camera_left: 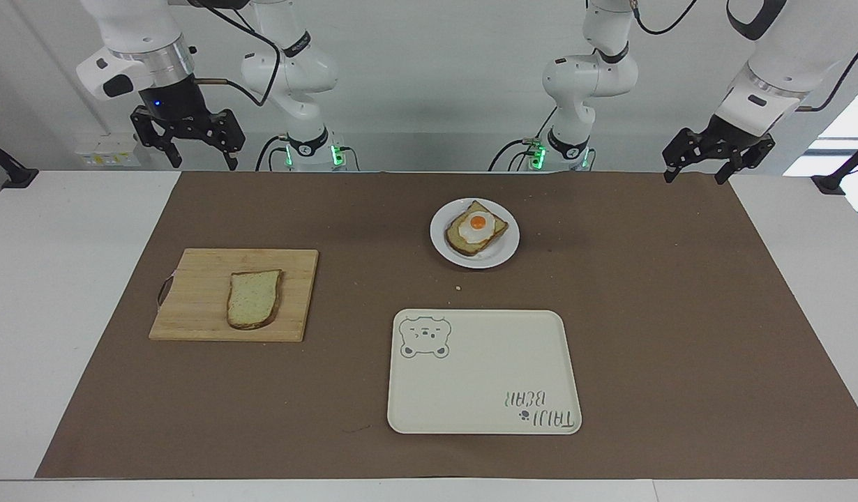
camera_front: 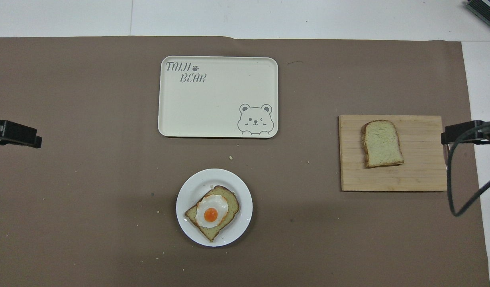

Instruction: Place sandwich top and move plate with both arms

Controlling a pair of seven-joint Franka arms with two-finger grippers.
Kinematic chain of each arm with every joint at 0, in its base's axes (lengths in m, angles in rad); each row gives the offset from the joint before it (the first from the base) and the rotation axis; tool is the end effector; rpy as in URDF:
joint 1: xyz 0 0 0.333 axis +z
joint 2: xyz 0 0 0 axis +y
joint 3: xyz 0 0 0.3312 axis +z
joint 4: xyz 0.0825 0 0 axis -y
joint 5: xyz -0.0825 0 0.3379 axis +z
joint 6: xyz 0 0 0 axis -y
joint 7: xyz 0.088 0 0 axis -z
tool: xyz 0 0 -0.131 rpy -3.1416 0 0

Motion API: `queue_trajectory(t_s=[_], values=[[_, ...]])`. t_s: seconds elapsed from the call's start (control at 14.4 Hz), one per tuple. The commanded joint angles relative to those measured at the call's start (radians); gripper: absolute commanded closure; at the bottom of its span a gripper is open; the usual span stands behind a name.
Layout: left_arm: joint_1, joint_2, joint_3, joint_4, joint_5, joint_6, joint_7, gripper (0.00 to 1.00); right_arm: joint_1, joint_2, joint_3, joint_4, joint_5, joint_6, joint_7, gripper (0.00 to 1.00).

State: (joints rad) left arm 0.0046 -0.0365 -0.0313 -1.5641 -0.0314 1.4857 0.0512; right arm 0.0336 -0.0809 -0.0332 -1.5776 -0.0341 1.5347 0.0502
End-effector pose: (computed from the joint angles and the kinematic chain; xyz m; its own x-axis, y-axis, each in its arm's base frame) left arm 0.4865 -0.0177 0.6295 0.9960 -0.0804 -0.0403 -0.0791 -0.9963 0.0323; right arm 0.4793 -0.0052 0.6496 0.9979 -0.0510 0.0395 -0.0522 -0.9982 0.0294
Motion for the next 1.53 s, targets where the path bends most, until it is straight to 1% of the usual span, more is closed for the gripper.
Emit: queue_trajectory(t_s=[0.0, 0.49, 0.62, 0.9, 1.04, 1.18, 1.46], values=[[-0.005, -0.019, 0.004, -0.017, 0.008, -0.007, 0.009, 0.0, -0.008, -0.008, 0.001, -0.009, 0.013, 0.012, -0.026, 0.0], [-0.003, -0.019, 0.005, -0.017, 0.008, -0.007, 0.007, 0.0, -0.026, -0.011, -0.001, -0.041, 0.013, 0.045, -0.035, 0.0], [-0.003, -0.019, 0.005, -0.017, 0.008, -0.008, 0.009, 0.0, -0.034, -0.011, 0.001, -0.079, 0.014, 0.099, -0.038, 0.0], [-0.003, -0.019, 0.005, -0.017, 0.008, -0.007, 0.009, 0.0, -0.046, 0.021, -0.001, -0.133, 0.014, 0.215, -0.092, 0.0], [-0.003, -0.019, 0.004, -0.017, 0.008, -0.007, 0.009, 0.0, -0.049, 0.055, 0.001, -0.151, 0.014, 0.267, -0.093, 0.0], [-0.003, -0.019, 0.004, -0.017, 0.008, -0.008, 0.009, 0.0, -0.064, 0.107, -0.001, -0.153, 0.014, 0.286, -0.098, 0.0], [-0.003, -0.019, 0.005, -0.017, 0.008, -0.007, 0.009, 0.0, -0.11, 0.199, 0.001, -0.168, 0.014, 0.39, -0.171, 0.0]])
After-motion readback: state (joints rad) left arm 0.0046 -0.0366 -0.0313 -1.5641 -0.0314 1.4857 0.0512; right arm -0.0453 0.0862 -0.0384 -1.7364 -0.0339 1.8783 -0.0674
